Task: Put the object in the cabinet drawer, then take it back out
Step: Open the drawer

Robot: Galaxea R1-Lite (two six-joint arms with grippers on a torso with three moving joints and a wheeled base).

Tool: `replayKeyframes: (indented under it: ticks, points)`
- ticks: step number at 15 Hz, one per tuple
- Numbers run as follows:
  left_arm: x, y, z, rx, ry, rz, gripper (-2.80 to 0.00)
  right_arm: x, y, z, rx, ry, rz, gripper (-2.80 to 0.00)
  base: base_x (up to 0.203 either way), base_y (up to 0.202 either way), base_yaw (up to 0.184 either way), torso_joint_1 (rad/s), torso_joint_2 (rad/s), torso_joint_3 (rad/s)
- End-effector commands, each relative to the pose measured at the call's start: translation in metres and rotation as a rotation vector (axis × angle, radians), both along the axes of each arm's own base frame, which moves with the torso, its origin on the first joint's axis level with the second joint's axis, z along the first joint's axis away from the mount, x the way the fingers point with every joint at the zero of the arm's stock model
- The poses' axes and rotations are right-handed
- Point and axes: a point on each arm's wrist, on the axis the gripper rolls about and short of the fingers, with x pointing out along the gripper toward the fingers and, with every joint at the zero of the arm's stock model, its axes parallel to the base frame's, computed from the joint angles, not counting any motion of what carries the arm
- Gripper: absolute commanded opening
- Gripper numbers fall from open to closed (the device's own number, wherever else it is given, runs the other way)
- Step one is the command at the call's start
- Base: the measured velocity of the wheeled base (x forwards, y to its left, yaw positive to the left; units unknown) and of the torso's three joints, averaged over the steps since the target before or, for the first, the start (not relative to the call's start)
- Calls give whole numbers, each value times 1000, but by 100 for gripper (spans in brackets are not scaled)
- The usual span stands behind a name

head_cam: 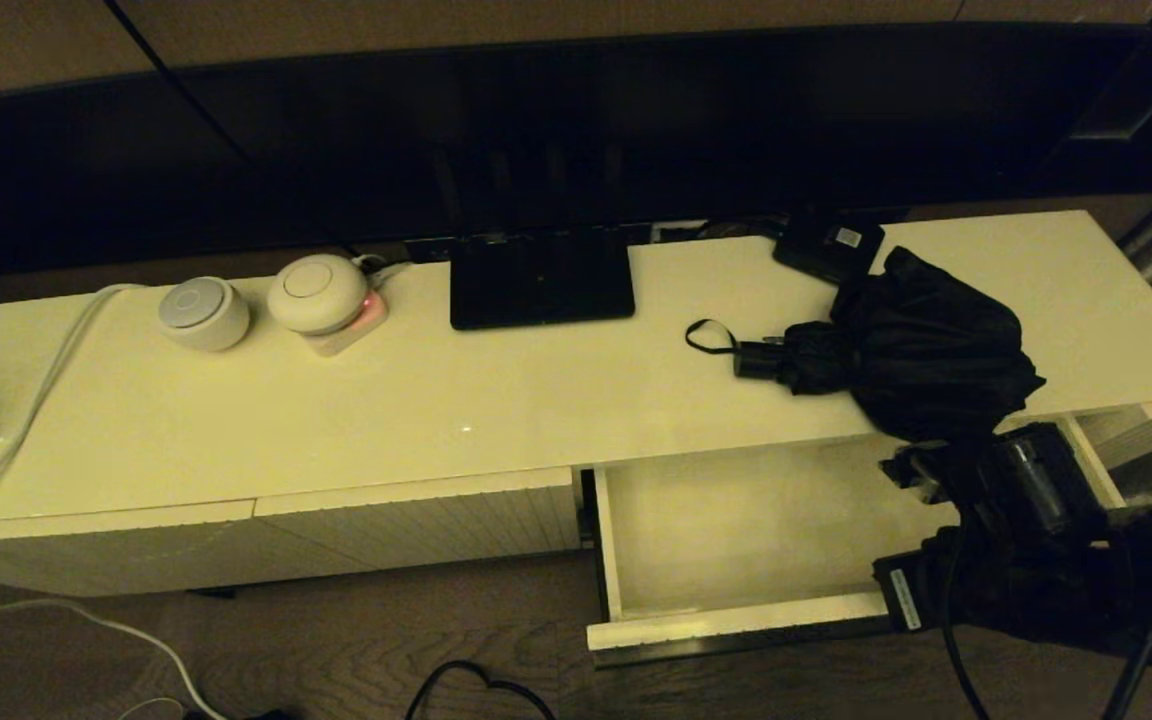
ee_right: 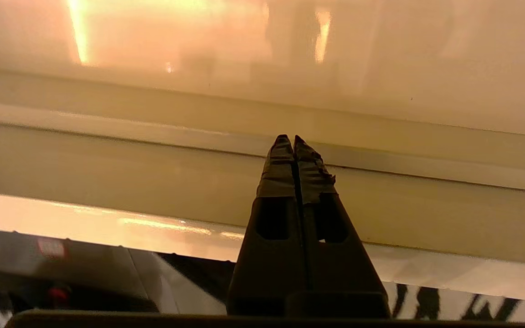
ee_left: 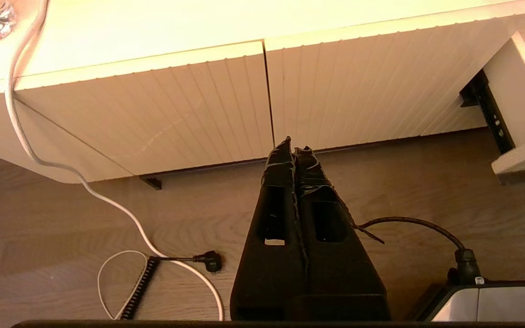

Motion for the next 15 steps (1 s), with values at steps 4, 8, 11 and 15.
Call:
replayKeyframes:
  ticks: [4,8,11,15]
  points:
    - [0,0,-1,0,3,1,-280,-28,2,-22,-53,172,37,-280,0,0,0,0,0,0]
    - [0,0,-1,0,3,1,-280,-41,3,-29,-85,259,54,-280,0,0,0,0,0,0]
    - [0,0,-1,0,3,1,-280,-41,5,-31,-81,265,68,-280,0,0,0,0,0,0]
    - [0,0,-1,0,3,1,-280,-35,6,-5,-8,96,58,-280,0,0,0,0,0,0]
